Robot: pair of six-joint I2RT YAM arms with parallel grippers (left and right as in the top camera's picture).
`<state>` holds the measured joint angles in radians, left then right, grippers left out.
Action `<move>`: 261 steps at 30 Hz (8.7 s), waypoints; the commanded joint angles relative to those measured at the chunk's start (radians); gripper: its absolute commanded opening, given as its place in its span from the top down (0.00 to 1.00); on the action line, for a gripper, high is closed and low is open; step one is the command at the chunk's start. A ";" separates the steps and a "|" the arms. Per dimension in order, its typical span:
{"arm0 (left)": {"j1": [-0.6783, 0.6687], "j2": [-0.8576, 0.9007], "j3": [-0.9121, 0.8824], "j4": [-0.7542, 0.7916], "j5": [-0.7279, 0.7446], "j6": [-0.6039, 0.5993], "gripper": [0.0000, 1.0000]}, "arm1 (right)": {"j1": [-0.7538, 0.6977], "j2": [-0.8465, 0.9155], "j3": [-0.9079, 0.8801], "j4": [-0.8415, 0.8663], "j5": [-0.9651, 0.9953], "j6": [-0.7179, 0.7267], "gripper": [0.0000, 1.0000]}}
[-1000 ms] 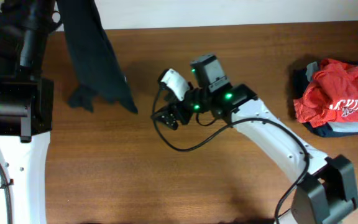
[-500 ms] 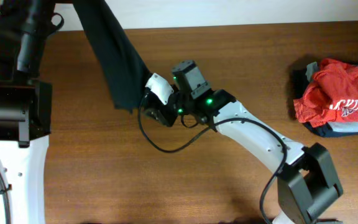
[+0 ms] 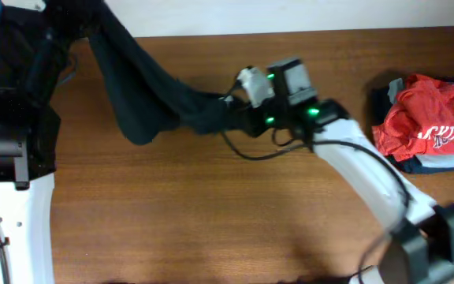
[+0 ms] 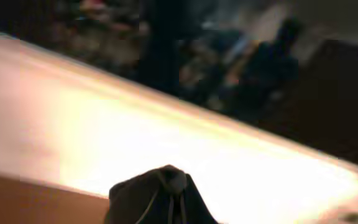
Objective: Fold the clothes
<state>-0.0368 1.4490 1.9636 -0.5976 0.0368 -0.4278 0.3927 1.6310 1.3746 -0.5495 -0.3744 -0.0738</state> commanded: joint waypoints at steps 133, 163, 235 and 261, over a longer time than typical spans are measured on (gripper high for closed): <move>0.004 0.158 -0.933 0.328 -0.199 0.047 0.99 | -0.065 0.585 0.463 -0.326 0.391 0.714 0.43; 0.005 0.158 -0.933 0.317 -0.200 0.047 0.99 | -0.100 0.666 0.378 -0.189 0.385 0.790 0.53; 0.005 -0.772 -0.761 0.270 -0.192 0.130 0.99 | -0.328 -0.612 0.640 -0.776 0.417 0.313 0.96; 0.004 -0.071 -0.769 0.202 -0.218 0.129 0.99 | -0.328 0.183 0.639 -0.664 0.377 0.265 0.96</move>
<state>-0.0368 1.2675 1.1896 -0.4271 -0.1520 -0.3061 0.0715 1.7092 2.0117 -1.2499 0.0002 0.2016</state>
